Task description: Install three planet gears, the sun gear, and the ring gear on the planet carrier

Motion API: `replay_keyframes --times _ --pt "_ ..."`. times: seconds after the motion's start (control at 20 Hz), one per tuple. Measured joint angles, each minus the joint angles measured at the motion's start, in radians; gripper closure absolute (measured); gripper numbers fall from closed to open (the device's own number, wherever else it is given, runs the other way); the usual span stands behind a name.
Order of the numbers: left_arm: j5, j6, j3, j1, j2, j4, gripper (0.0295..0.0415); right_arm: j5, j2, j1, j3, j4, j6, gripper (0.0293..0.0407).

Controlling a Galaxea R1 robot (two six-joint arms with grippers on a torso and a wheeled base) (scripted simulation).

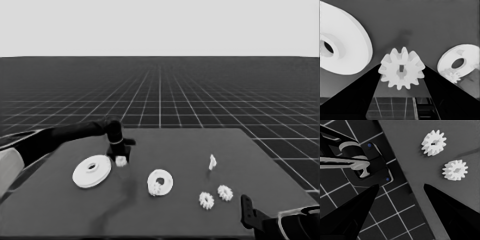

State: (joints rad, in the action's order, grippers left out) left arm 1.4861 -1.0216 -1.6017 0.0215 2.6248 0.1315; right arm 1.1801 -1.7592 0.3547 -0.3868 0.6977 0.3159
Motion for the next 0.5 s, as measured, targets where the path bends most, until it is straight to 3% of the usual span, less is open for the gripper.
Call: replay_keyframes --times 0.2,0.5 --pt "0.026 -0.176 -0.202 0.001 0.381 0.012 0.0398 0.0 0.0 0.0 0.0 0.0 0.0 0.0315" --pt "0.024 -0.164 -0.281 0.001 0.446 0.011 0.0398 0.0 0.0 0.0 0.0 0.0 0.0 0.0315"
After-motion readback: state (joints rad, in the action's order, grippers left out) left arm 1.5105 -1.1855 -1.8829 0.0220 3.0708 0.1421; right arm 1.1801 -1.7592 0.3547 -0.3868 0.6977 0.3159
